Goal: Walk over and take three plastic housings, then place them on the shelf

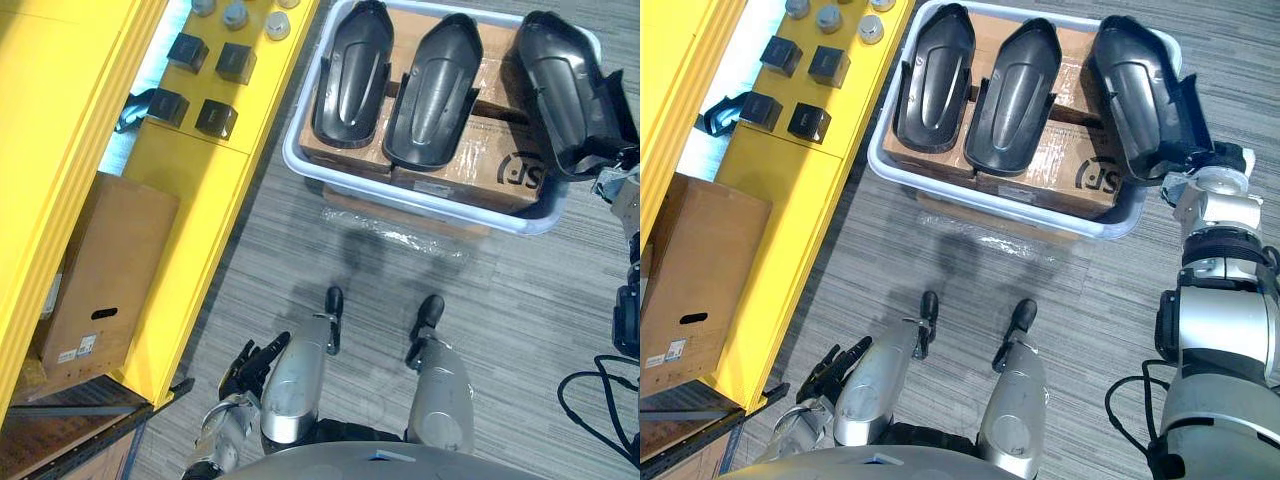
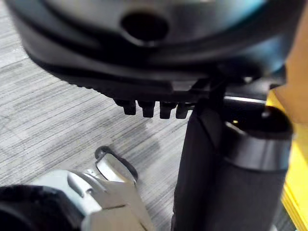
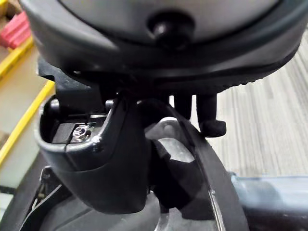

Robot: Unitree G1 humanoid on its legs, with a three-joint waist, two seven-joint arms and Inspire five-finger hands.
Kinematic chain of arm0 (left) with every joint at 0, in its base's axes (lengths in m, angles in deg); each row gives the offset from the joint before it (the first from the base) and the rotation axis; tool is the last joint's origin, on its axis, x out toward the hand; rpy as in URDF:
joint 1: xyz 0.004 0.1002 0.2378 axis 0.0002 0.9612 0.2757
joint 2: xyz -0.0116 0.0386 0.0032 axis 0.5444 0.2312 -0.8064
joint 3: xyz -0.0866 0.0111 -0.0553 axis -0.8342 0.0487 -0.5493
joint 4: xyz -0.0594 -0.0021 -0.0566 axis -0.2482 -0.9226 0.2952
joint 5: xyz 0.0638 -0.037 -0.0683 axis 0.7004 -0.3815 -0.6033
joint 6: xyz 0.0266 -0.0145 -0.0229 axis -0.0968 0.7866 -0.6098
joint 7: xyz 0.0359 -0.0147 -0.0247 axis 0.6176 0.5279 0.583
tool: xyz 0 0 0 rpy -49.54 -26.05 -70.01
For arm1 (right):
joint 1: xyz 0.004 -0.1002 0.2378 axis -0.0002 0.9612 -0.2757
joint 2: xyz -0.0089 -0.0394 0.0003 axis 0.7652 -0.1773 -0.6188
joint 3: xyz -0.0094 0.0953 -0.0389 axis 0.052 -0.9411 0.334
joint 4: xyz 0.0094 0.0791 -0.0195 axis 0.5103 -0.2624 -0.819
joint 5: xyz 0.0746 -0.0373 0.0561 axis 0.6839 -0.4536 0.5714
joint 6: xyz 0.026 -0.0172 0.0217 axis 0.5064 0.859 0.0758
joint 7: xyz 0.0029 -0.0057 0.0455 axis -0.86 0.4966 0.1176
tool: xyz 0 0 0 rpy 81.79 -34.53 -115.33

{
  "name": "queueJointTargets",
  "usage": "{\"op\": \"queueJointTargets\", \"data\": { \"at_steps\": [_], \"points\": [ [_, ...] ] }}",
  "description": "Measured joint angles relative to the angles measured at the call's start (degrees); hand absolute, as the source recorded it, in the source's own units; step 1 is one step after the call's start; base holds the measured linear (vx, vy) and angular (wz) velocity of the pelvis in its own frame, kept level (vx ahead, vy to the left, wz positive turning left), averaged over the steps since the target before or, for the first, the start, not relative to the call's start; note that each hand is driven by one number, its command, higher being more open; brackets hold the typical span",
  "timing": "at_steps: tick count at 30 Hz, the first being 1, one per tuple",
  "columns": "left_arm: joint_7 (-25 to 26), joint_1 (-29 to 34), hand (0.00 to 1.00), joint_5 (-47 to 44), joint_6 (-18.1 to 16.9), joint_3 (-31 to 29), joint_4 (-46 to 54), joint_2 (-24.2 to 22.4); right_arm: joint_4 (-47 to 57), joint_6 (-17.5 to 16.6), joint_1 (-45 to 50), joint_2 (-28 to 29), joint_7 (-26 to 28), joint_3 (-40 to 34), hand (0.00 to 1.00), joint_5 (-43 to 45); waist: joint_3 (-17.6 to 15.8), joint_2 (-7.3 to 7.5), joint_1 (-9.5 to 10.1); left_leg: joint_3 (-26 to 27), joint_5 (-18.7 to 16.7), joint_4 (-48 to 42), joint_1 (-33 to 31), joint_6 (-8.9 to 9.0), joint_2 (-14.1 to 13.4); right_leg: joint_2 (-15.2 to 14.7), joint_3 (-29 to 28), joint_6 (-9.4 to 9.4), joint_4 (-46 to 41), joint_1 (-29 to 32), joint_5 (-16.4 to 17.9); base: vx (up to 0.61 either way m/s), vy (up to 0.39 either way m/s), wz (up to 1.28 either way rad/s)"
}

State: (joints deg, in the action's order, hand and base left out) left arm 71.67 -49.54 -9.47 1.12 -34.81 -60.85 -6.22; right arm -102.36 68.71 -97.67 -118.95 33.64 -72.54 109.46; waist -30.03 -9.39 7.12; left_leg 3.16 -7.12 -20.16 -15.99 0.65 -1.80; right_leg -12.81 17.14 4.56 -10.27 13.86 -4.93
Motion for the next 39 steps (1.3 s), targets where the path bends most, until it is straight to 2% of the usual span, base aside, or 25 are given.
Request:
{"op": "queueJointTargets", "data": {
  "at_steps": [4, 7, 9, 10, 12, 13, 14, 16, 21, 26, 29, 33, 39],
  "points": [
    [0.8, 2.94, 1.0, 0.0, -0.78, 0.43, 6.76, -0.13, 6.56, -2.21, 1.15, 1.2, -2.89, -3.3, 0.0, -0.76, -0.24, 0.38, -2.07, 0.31, 0.63, 3.71, 4.67, 0.1, 0.0, 0.78, 0.21, 0.36, 4.56, -5.04, -1.4, 0.1, 0.005, -0.04],
    [0.57, 3.78, 1.0, -0.33, -0.85, 0.98, 13.68, -1.36, 16.52, -6.71, 4.59, 2.99, -4.91, -6.49, 0.0, -3.46, -0.09, 0.59, -3.11, 0.28, 0.69, 5.85, 8.27, 0.13, -0.06, 1.4, 0.45, 0.57, 7.56, -8.93, -1.91, 0.09, -0.002, -0.04],
    [-0.34, 4.08, 1.0, -1.54, -0.71, 0.83, 19.39, -1.51, 23.63, -10.54, 8.55, 6.31, -6.06, -8.61, 0.0, -7.61, 0.85, 2.13, -3.57, 0.21, 1.08, 7.82, 9.98, 0.55, -0.3, 2.06, 0.86, 0.46, 10.06, -10.94, -2.53, 0.11, -0.027, 0.02],
    [-0.42, 4.37, 1.0, -2.15, -0.5, 0.08, 23.5, -1.42, 28.36, -11.99, 11.62, 9.57, -6.39, -9.53, 0.0, -9.56, 2.0, 3.86, -3.91, 0.16, 1.39, 9.12, 10.82, 0.91, -0.59, 2.67, 1.15, 0.33, 11.86, -12.02, -2.99, 0.11, -0.049, 0.05],
    [0.12, 4.44, 1.0, -1.99, 0.23, -0.57, 28.87, -1.23, 34.86, -13.36, 16.95, 13.84, -6.38, -10.22, 0.0, -11.77, 4.54, 5.8, -4.03, -0.24, 1.65, 10.45, 11.19, 1.34, -0.93, 3.35, 1.75, 0.27, 13.52, -12.76, -3.11, 0.11, -0.064, 0.09],
    [1.4, 4.35, 1.0, 0.67, 1.38, -0.74, 35.12, -1.29, 41.39, -14.34, 22.5, 17.76, -6.01, -10.07, 0.0, -14.21, 6.64, 7.15, -4.02, -0.49, 1.78, 12.07, 12.79, 1.56, -1.19, 3.8, 2.34, 0.25, 14.75, -14.41, -3.14, 0.17, -0.075, 0.07],
    [1.9, 4.28, 1.0, 2.41, 1.91, -0.74, 38.76, -1.3, 44.44, -15.0, 25.17, 20.3, -5.77, -9.64, 0.0, -15.89, 8.05, 7.53, -4.05, -0.49, 1.82, 12.81, 13.74, 1.63, -1.46, 4.04, 2.69, 0.26, 14.75, -14.97, -3.14, 0.17, -0.06, 0.05],
    [2.49, 3.43, 1.0, 4.59, 2.43, -0.55, 46.78, -1.35, 49.29, -17.18, 30.02, 24.57, -5.79, -8.12, 0.0, -18.94, 10.99, 7.81, -4.1, -0.49, 1.83, 13.43, 14.89, 1.63, -1.56, 4.12, 3.21, 0.26, 14.75, -15.84, -3.14, 0.1, -0.005, 0.0],
    [3.28, -1.22, 1.0, 4.56, 2.06, 1.47, 58.24, -1.29, 51.84, -21.88, 34.76, 29.93, -5.81, -5.98, 0.0, -23.1, 14.73, 7.88, -4.07, -0.48, 1.85, 13.53, 16.94, 1.57, -1.01, 3.56, 4.33, 0.27, 14.75, -18.04, -3.14, 0.04, 0.028, 0.03],
    [3.78, -4.73, 1.0, 6.76, -0.2, 7.24, 59.32, -1.66, 56.65, -24.56, 36.78, 33.8, -4.67, -2.37, 0.0, -22.66, 16.18, 7.9, -4.07, -0.25, 1.84, 14.07, 18.04, 1.56, -0.89, 3.42, 4.48, 0.27, 14.76, -18.76, -3.14, -0.04, 0.008, -0.01],
    [4.15, -5.67, 1.0, 6.46, 1.06, 11.4, 59.45, -1.69, 60.25, -25.79, 38.88, 36.92, -3.15, 2.59, 0.0, -22.38, 17.66, 8.01, -4.23, 0.4, 1.82, 15.38, 18.46, 1.53, -0.88, 3.42, 4.35, 0.28, 14.78, -18.23, -3.13, -0.08, -0.003, -0.09],
    [4.37, -6.12, 1.0, 4.29, 2.93, 16.43, 59.41, -1.7, 60.28, -26.42, 41.13, 41.03, -1.22, 8.82, 0.0, -21.85, 19.35, 8.99, -4.34, 1.31, 1.84, 15.34, 18.42, 1.54, -0.86, 3.33, 4.41, 0.17, 14.81, -17.93, -2.96, -0.1, -0.011, -0.09],
    [4.44, -7.2, 1.0, 4.58, 3.57, 17.76, 59.06, -1.55, 60.27, -26.37, 41.38, 43.19, -0.46, 13.06, 0.0, -21.44, 20.78, 9.4, -4.33, 1.44, 2.87, 16.11, 18.2, 1.88, -1.01, 3.48, 4.85, -0.1, 15.02, -17.4, -2.78, -0.07, -0.01, 0.01]
  ]
}}
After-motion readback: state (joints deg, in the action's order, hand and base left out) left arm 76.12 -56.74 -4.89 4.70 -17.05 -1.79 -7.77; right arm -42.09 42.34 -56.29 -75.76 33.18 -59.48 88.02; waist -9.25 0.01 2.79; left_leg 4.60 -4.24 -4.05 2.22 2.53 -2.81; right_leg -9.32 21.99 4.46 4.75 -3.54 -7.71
